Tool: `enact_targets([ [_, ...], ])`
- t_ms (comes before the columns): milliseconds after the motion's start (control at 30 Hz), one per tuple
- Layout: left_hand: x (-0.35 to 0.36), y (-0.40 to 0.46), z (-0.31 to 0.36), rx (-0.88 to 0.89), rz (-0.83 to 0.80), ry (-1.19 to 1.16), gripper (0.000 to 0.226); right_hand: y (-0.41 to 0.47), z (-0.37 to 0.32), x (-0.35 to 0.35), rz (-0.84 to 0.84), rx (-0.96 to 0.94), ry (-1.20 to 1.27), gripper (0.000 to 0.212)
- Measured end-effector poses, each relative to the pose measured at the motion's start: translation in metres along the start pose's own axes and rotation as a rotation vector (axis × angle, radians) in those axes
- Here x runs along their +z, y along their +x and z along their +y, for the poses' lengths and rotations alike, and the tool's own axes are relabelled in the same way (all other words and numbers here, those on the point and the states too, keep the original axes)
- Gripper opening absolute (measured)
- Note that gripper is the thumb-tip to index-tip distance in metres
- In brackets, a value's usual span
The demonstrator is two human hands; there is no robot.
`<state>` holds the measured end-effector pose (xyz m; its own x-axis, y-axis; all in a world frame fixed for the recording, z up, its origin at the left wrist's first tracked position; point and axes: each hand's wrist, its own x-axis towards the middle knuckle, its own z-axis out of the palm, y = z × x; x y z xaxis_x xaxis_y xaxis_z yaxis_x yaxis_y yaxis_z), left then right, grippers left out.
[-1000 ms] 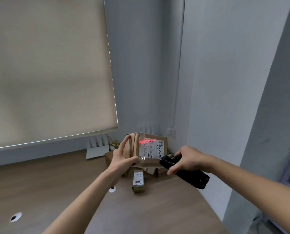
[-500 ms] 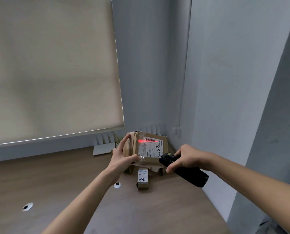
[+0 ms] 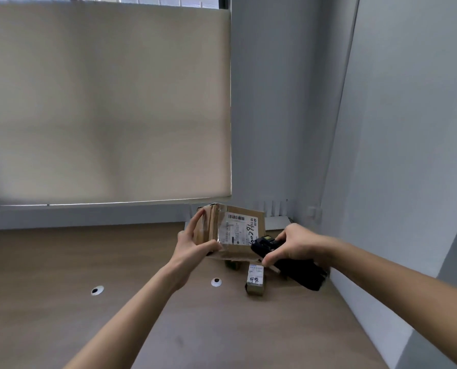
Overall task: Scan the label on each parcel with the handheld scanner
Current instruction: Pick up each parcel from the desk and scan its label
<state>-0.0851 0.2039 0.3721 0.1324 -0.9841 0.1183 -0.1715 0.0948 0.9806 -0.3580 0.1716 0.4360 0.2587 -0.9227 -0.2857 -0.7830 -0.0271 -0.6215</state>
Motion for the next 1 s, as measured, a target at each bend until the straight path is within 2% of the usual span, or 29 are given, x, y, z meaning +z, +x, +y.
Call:
enact_targets([
  [100,-0.043,-0.022,-0.002,-0.006,0.065,-0.025,0.096,0.001,-0.037,0.025,-0.001,-0.047,-0.01,0.052],
  [233,-0.117,-0.063,-0.002,-0.054,0.178,-0.088,0.094,0.001,-0.093,0.074,0.027,-0.152,0.04,0.065],
  [300,-0.16,-0.089,0.0,-0.08,0.241,-0.15,0.089,-0.005,-0.128,0.105,0.003,-0.215,0.107,0.057],
  [467,-0.279,-0.167,-0.007,-0.151,0.479,-0.252,0.057,-0.035,-0.231,0.195,-0.111,-0.362,0.267,0.045],
  [567,-0.351,-0.222,-0.012,-0.185,0.618,-0.234,0.046,-0.052,-0.291,0.257,-0.172,-0.455,0.326,0.049],
  [767,-0.479,-0.351,-0.022,-0.243,0.813,-0.081,0.069,-0.088,-0.402,0.39,-0.334,-0.614,0.336,0.057],
  [900,-0.547,-0.436,-0.038,-0.281,0.961,-0.09,0.05,-0.119,-0.465,0.479,-0.463,-0.698,0.29,0.068],
  [1000,-0.59,-0.499,-0.054,-0.289,1.12,-0.038,0.059,-0.146,-0.507,0.541,-0.555,-0.763,0.232,0.072],
])
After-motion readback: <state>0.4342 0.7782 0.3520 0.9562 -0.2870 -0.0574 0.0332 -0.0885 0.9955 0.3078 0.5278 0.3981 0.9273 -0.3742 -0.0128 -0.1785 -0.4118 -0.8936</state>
